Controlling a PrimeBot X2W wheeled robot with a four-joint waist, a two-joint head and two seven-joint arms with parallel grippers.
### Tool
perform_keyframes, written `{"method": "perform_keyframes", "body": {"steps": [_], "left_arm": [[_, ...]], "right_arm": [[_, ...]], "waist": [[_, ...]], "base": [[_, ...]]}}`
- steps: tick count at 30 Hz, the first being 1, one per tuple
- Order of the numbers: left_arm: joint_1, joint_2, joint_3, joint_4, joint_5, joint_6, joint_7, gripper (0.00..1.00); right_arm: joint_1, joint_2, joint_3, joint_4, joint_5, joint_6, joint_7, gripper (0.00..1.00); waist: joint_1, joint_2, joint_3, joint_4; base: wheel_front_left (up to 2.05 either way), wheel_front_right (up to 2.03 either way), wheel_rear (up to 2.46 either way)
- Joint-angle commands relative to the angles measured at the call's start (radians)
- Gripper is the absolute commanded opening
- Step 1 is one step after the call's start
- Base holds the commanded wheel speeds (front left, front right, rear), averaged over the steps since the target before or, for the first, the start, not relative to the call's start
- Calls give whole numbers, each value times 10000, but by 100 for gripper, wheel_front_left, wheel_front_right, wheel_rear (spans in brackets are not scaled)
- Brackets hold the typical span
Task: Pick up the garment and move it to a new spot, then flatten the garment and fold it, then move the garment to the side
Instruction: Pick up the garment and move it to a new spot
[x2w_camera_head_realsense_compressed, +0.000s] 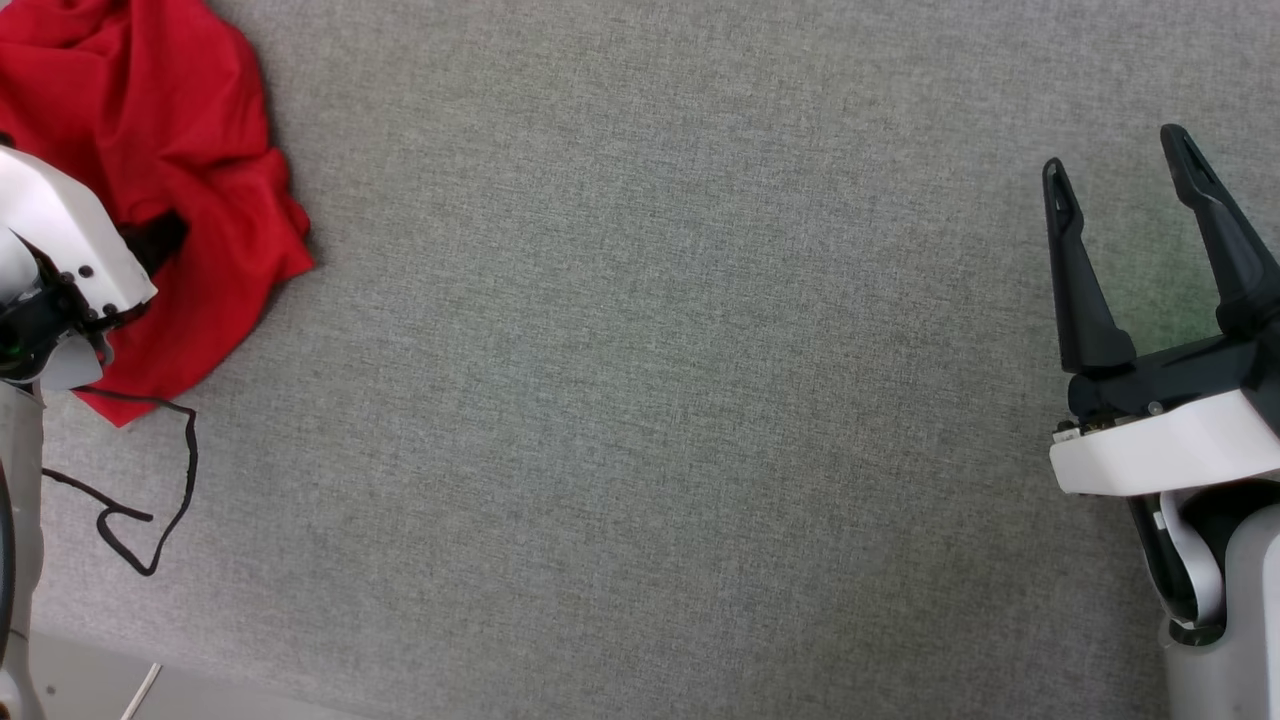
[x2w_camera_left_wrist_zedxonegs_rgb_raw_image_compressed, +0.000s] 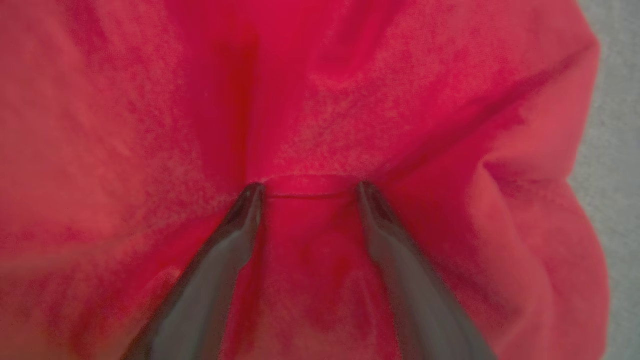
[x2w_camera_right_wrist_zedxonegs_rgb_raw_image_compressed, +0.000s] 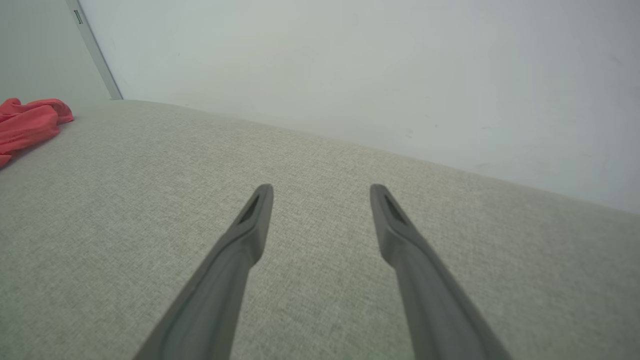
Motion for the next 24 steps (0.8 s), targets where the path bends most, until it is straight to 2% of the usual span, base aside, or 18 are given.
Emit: {"method": "perform_keyframes", "body": {"steps": [1,4,8,12,17,20,21,24], "left_arm": [[924,-694,-320,840,-41,103,624,0],[837,-769,-268,925,-116,107,442,0],[582,-439,-213,827,89,177,-391,0],[235,-47,-147,422,445,265,-1659,0],[79,135,-187,15,936,420,-3286,0],[42,281,-221,-207,1298,643,-4261,0],[-6,352,-240,-468,1597,846,-5177,0],[46,431,-270,-659,1830,1096,-5773,0]], "right_arm": [[-136,-21,3,-72,-55,-7,-66,100],[-144,-38,15,-96,-68,-7,-75,100],[16,33,-25,8,-31,-7,-128,100],[190,147,-96,139,27,-7,-226,100],[441,369,-174,335,121,-7,-394,100],[590,512,-254,493,185,-7,-514,100],[776,644,-392,606,259,-7,-633,100],[973,758,-508,736,345,-7,-757,100]], "waist": [[1,0,10,9],[1,0,-29,41],[1,0,-410,136],[1,0,-906,215],[1,0,-1704,266],[1,0,-2211,227],[1,0,-2681,143],[1,0,-3145,-5]], "base": [[0,0,0],[0,0,0],[0,0,0],[0,0,0],[0,0,0],[0,0,0],[0,0,0],[0,0,0]]}}
